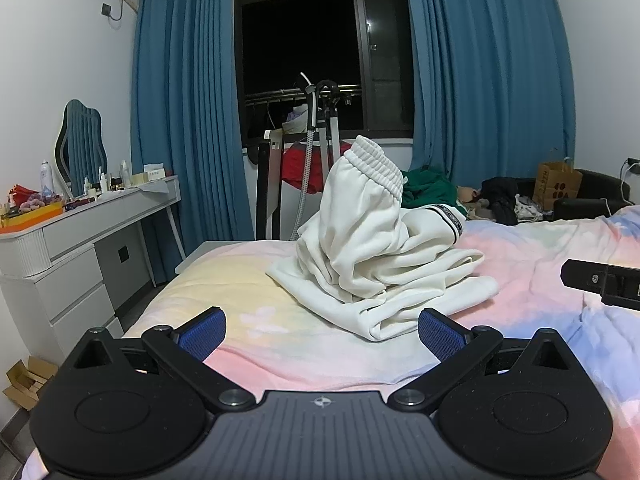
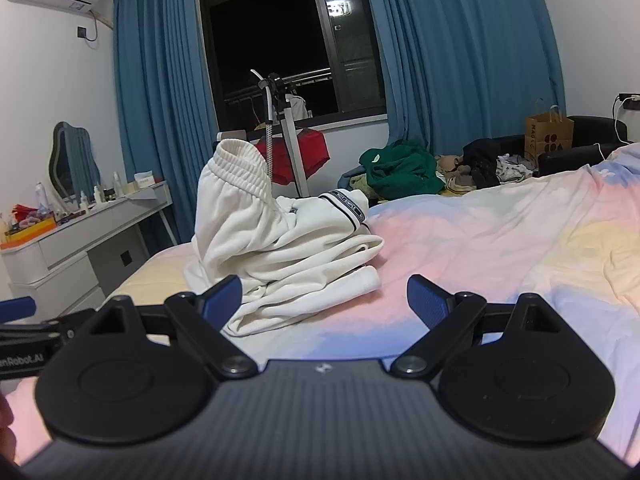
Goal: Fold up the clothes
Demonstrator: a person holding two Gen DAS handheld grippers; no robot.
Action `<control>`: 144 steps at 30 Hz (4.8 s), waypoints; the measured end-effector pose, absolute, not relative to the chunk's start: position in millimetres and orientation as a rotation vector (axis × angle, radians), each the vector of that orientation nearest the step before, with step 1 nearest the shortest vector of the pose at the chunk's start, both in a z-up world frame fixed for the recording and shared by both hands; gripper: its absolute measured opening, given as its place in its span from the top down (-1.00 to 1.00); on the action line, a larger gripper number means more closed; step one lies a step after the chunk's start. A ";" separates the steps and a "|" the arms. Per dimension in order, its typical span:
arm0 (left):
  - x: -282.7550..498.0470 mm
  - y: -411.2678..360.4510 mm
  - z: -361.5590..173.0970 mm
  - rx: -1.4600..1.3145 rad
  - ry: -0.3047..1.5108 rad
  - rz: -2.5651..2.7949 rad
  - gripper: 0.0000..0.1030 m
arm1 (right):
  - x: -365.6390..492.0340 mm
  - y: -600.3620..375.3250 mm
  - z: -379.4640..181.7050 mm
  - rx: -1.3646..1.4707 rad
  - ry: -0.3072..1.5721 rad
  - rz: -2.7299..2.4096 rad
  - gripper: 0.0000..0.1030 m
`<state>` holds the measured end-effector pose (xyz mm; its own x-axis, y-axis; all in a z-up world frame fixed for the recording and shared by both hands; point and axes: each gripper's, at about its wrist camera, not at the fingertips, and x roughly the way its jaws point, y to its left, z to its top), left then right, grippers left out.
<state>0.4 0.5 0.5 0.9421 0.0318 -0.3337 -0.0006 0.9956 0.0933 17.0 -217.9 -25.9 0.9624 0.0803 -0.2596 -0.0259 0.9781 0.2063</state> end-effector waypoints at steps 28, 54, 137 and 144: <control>4.9 5.6 -16.6 0.012 0.388 0.031 -1.00 | 14.1 -215.3 -26.4 0.209 0.276 0.067 -0.76; 159.8 2.6 34.3 -0.169 0.413 0.064 -0.99 | 22.7 -245.6 -33.1 0.354 0.368 0.045 -0.76; 111.9 120.6 -65.8 -0.309 0.607 -0.110 0.26 | 272.1 -32.1 0.1 -0.441 0.523 0.061 0.54; 111.2 108.7 -62.6 -0.271 0.580 -0.154 0.21 | 218.5 -100.0 18.8 -0.323 0.474 -0.017 0.75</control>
